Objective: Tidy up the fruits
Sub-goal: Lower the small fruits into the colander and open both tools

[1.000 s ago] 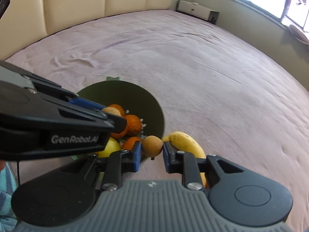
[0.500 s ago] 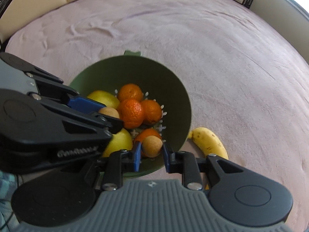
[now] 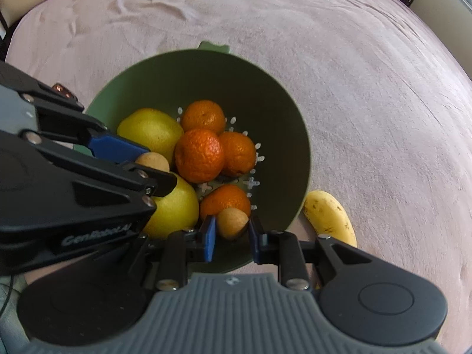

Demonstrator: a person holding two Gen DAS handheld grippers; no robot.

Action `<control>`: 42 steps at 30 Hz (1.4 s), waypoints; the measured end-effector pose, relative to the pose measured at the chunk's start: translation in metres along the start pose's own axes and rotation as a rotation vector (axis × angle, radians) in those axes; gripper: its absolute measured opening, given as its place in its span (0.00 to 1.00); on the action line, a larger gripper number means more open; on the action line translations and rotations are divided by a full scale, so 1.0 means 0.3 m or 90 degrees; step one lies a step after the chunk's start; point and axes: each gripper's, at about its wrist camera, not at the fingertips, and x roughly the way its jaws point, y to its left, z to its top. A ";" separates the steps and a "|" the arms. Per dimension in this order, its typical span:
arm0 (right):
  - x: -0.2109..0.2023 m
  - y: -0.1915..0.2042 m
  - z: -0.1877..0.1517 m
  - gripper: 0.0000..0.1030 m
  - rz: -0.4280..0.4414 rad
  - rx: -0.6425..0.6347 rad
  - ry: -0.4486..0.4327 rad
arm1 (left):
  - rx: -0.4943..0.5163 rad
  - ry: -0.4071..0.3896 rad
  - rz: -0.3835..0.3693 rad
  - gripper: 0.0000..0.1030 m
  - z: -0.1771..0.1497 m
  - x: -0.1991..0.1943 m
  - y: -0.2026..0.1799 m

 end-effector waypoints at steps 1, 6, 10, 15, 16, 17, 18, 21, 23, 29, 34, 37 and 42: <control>0.001 0.001 0.001 0.20 -0.001 -0.005 0.002 | 0.003 0.004 -0.006 0.28 -0.002 -0.001 -0.001; 0.012 0.027 0.011 0.20 -0.004 -0.073 0.019 | 0.009 0.021 -0.012 0.28 -0.009 0.006 -0.004; 0.022 0.024 0.020 0.20 0.001 -0.100 0.028 | -0.003 0.024 -0.015 0.28 -0.006 0.009 0.003; 0.039 0.009 0.028 0.20 0.010 -0.089 0.030 | -0.002 0.024 -0.015 0.28 -0.005 0.009 0.005; 0.040 0.009 0.029 0.20 0.010 -0.089 0.031 | -0.002 0.024 -0.014 0.28 -0.006 0.010 0.004; 0.042 0.011 0.029 0.20 0.009 -0.091 0.031 | -0.001 0.024 -0.014 0.28 -0.007 0.011 0.004; 0.043 0.014 0.028 0.20 0.008 -0.093 0.031 | -0.002 0.024 -0.014 0.28 -0.007 0.011 0.006; 0.044 0.022 0.025 0.20 0.005 -0.101 0.030 | -0.003 0.024 -0.014 0.28 -0.009 0.012 0.007; 0.042 0.022 0.024 0.20 0.006 -0.100 0.030 | -0.005 0.025 -0.014 0.28 -0.009 0.010 0.007; 0.038 0.023 0.020 0.20 0.007 -0.103 0.027 | -0.017 0.030 -0.016 0.28 -0.008 0.007 0.016; 0.026 0.030 0.013 0.22 0.007 -0.111 0.023 | -0.027 0.033 -0.017 0.43 -0.009 0.000 0.021; 0.017 0.034 0.010 0.31 0.008 -0.108 0.018 | -0.027 0.028 -0.016 0.48 -0.010 -0.006 0.016; -0.002 0.041 0.010 0.35 0.003 -0.109 0.010 | -0.036 0.015 -0.013 0.64 -0.009 -0.021 0.019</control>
